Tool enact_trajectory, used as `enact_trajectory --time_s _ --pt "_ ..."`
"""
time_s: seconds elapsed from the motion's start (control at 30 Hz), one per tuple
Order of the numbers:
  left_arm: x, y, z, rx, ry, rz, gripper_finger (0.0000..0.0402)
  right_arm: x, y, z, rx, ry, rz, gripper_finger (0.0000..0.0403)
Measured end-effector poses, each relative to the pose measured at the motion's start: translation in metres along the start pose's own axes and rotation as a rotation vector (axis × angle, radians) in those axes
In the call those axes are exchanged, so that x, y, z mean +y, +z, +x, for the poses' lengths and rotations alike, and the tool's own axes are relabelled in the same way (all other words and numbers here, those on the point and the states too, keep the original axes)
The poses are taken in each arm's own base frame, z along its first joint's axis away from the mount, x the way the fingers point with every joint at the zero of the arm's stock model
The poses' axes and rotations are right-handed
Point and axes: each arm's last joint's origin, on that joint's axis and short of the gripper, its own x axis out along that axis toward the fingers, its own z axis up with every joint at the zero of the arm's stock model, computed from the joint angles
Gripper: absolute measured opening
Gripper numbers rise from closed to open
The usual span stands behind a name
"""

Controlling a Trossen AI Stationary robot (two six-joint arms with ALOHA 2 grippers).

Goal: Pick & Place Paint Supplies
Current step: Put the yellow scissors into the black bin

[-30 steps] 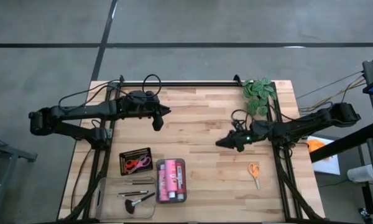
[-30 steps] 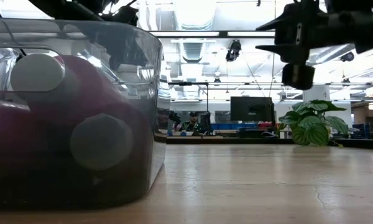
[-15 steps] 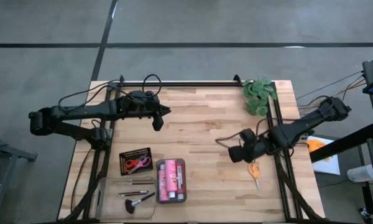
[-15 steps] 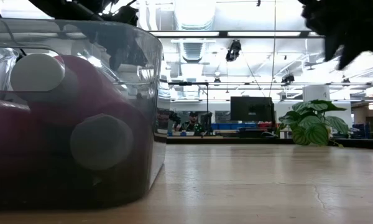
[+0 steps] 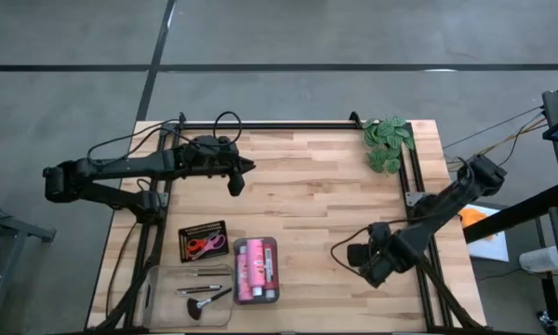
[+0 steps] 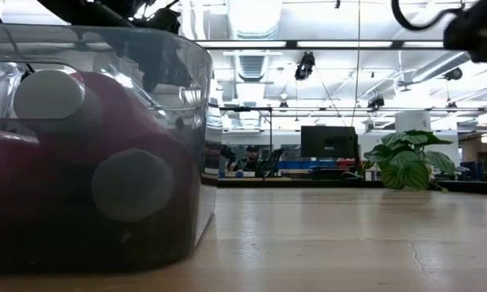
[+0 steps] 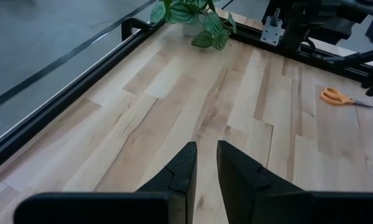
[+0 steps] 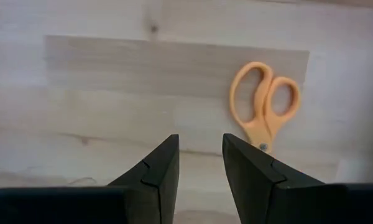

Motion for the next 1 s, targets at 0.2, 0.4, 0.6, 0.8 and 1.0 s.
enact_trajectory --time_s 0.2,0.4,0.6,0.8,1.0 --pt "0.000 0.000 0.000 0.001 0.000 0.000 0.0066 -0.008 0.000 0.022 -0.023 -0.068 0.004 0.0121" --pt "0.000 -0.001 0.000 0.011 0.002 0.000 0.0066 -0.013 0.002 0.041 0.009 -0.054 0.008 0.0121" --pt "0.000 -0.001 0.000 0.013 0.002 0.000 0.0066 -0.018 0.004 0.062 0.048 -0.008 0.018 0.0121" --pt "0.000 -0.001 0.000 0.013 0.002 -0.001 0.0066 -0.019 0.007 0.067 0.042 -0.015 0.019 0.0121" --pt "0.000 -0.001 0.000 0.015 0.003 -0.001 0.0066 -0.016 0.006 0.059 0.065 0.012 0.022 0.0121"
